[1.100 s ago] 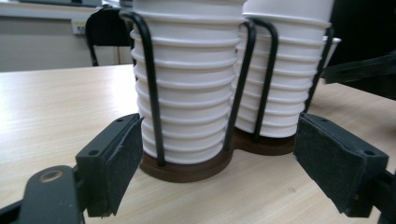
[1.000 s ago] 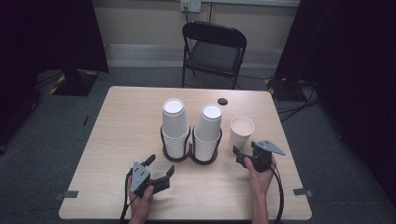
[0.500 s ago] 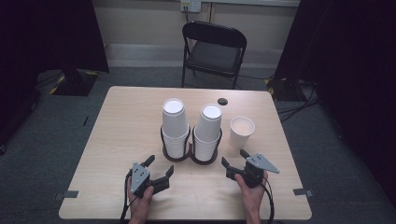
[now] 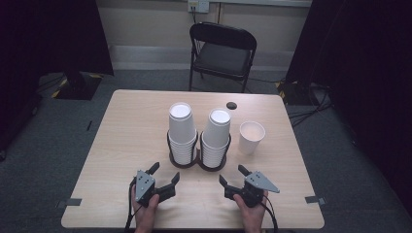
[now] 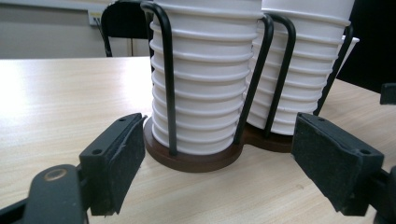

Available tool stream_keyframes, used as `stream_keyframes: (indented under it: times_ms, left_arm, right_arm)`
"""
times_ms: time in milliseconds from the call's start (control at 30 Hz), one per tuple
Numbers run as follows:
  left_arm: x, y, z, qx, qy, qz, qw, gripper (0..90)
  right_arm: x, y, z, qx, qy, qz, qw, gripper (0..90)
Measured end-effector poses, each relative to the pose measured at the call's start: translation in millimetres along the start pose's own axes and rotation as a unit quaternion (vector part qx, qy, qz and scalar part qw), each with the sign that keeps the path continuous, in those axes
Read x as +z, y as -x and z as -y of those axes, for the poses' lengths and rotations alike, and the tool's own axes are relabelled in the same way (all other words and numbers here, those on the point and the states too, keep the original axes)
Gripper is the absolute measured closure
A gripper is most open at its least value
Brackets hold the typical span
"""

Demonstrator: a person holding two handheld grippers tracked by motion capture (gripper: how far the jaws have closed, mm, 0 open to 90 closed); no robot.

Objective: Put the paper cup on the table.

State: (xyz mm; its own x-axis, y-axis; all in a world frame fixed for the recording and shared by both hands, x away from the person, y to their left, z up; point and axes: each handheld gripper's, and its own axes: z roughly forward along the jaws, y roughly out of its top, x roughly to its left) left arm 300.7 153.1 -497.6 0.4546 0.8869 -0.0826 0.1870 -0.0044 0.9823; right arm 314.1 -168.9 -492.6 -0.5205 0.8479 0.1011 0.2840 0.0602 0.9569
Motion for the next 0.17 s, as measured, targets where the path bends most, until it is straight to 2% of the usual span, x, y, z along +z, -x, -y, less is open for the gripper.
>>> stream_keyframes:
  times_ms: [167]
  left_arm:
    - [0.0,1.9,0.3,0.005,0.002,-0.003,1.0000,17.4]
  right_arm:
    - [-0.9,-0.8,2.8,0.004,0.012,-0.001,0.9999,15.7]
